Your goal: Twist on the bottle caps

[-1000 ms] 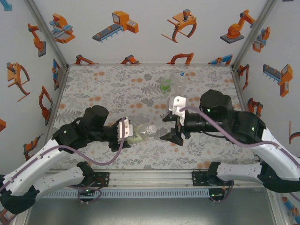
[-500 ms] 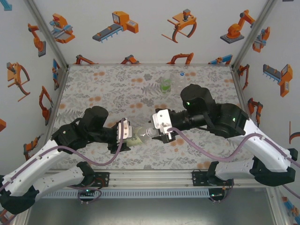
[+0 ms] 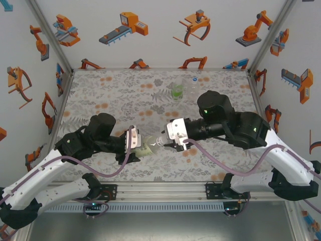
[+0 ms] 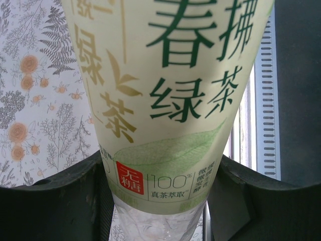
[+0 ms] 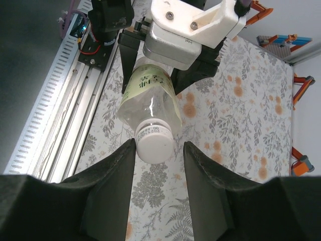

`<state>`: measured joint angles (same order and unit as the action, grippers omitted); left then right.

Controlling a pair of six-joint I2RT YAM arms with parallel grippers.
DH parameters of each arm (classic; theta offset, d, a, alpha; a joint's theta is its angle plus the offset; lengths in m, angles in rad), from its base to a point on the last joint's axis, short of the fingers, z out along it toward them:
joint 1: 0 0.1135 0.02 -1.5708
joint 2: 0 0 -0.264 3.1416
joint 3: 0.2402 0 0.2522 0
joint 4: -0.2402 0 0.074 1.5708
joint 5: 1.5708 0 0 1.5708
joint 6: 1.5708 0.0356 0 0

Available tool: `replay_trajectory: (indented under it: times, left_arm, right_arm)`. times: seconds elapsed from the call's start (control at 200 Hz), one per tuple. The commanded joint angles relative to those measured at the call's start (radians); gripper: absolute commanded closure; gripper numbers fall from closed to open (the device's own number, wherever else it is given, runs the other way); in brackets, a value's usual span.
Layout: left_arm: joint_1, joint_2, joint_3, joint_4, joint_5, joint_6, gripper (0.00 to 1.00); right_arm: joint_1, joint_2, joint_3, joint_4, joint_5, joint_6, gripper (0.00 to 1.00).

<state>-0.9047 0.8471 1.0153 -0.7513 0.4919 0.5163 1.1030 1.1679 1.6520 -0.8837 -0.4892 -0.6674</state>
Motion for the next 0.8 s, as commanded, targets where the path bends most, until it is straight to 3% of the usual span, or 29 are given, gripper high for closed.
replay_trajectory:
  times: [0.0,0.391,0.636,0.796]
  left_arm:
    - [-0.006,0.001,0.032,0.024,0.030,-0.013,1.00]
    - [-0.008,0.006,0.037,0.029,0.030,-0.012,1.00]
    - [-0.008,0.003,0.035,0.047,0.012,-0.015,1.00]
    - [-0.008,0.003,0.034,0.063,0.005,-0.015,1.00]
  right_arm:
    - [0.007,-0.011,-0.007,-0.011,-0.003,-0.006,0.59]
    - [0.008,-0.013,-0.036,0.011,-0.012,0.025,0.60]
    - [0.011,-0.019,-0.064,0.040,-0.008,0.090,0.73]
    - [0.011,-0.038,-0.122,0.143,0.061,0.354,0.89]
